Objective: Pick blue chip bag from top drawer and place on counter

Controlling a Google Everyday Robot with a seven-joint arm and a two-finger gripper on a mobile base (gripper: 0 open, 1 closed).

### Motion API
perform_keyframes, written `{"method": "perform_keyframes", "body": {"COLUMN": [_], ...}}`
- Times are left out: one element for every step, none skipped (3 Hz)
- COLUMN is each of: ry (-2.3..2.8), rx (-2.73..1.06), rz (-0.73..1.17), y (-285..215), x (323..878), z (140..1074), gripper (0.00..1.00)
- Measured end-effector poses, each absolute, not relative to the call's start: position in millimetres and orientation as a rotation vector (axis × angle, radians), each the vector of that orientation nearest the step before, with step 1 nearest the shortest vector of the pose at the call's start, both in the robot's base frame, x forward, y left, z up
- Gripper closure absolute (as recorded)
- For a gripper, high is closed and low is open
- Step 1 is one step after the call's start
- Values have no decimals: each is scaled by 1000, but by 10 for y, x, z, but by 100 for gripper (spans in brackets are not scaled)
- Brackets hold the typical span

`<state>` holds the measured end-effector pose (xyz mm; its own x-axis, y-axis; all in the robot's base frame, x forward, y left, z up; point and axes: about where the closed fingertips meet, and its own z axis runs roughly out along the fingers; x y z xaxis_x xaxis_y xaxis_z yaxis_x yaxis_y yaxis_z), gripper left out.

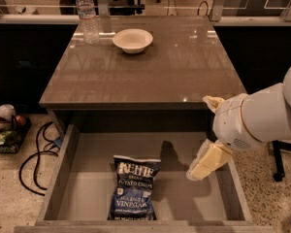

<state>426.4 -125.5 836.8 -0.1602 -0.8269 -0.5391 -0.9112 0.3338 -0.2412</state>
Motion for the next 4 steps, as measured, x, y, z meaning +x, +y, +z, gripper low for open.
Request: {"method": "perform_keyframes", "body": {"ry": [2012, 1985, 1946, 1924], "rx": [-1524, -1575, -1635, -1676], "rz": [178, 166, 161, 171], "y": [-1220, -957, -601, -253], "x": [4272, 4284, 4247, 4209], "z": [8355, 8129, 7754, 7365], "gripper": [0, 0, 0, 0]}}
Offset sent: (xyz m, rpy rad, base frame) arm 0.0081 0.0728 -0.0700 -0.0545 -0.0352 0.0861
